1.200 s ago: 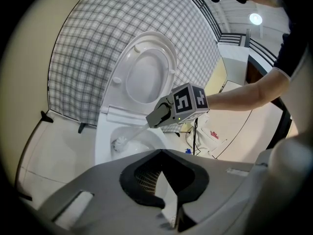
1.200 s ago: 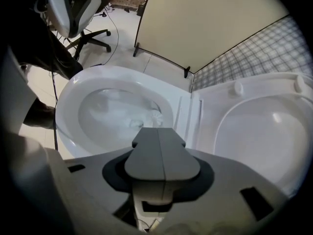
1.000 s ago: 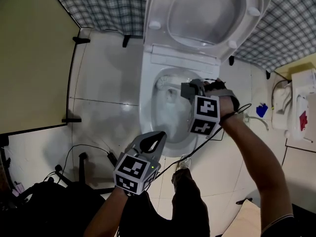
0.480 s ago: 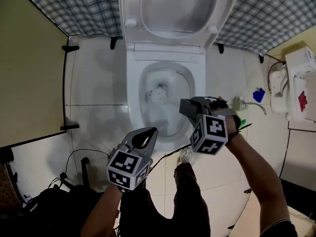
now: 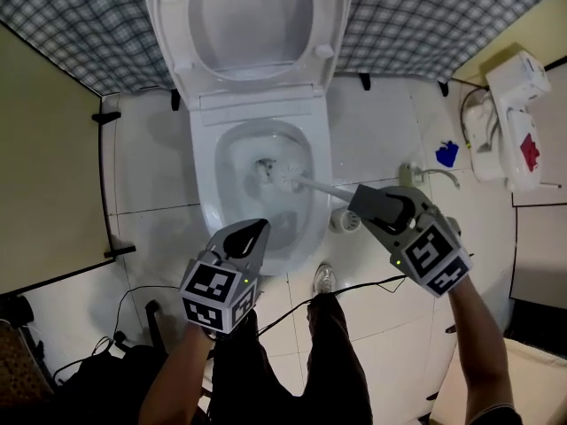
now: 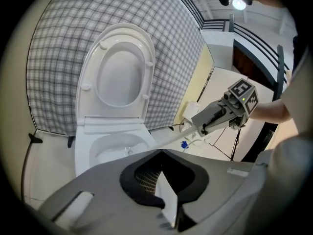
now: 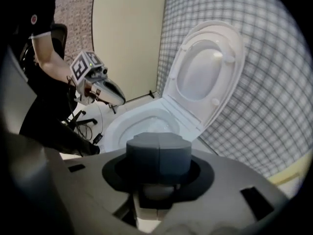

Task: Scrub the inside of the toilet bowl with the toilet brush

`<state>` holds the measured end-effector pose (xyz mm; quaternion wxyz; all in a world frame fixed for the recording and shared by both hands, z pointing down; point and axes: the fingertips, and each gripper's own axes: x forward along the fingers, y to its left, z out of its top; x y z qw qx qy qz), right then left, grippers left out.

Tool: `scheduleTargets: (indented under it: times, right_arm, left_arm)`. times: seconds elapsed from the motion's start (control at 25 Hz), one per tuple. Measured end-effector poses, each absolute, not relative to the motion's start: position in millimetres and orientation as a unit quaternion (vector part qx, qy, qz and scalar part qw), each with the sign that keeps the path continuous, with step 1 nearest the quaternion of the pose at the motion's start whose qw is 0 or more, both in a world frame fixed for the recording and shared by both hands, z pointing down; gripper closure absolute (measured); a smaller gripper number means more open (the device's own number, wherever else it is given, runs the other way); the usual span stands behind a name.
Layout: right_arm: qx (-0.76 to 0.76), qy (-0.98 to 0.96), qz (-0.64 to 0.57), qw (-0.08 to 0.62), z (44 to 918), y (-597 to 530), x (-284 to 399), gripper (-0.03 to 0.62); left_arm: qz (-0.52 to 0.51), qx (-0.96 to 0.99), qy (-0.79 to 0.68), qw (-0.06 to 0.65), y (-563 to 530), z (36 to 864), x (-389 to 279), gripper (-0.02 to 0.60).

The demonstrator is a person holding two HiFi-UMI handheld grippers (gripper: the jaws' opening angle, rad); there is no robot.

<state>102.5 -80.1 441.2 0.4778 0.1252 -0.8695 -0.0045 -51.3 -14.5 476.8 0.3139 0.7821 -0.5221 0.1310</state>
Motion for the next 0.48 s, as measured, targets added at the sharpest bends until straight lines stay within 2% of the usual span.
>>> scheduleTargets:
  times: [0.24, 0.48]
  right_arm:
    - [0.223, -0.879, 0.049, 0.418, 394, -86, 178, 0.421]
    - [0.299, -0.846, 0.094, 0.432, 401, -74, 263, 0.422]
  left_arm:
    - [0.148, 0.802, -0.488, 0.313, -19, 480, -6, 0.572]
    - [0.175, 0.827, -0.435, 0.310, -14, 487, 50, 0.572]
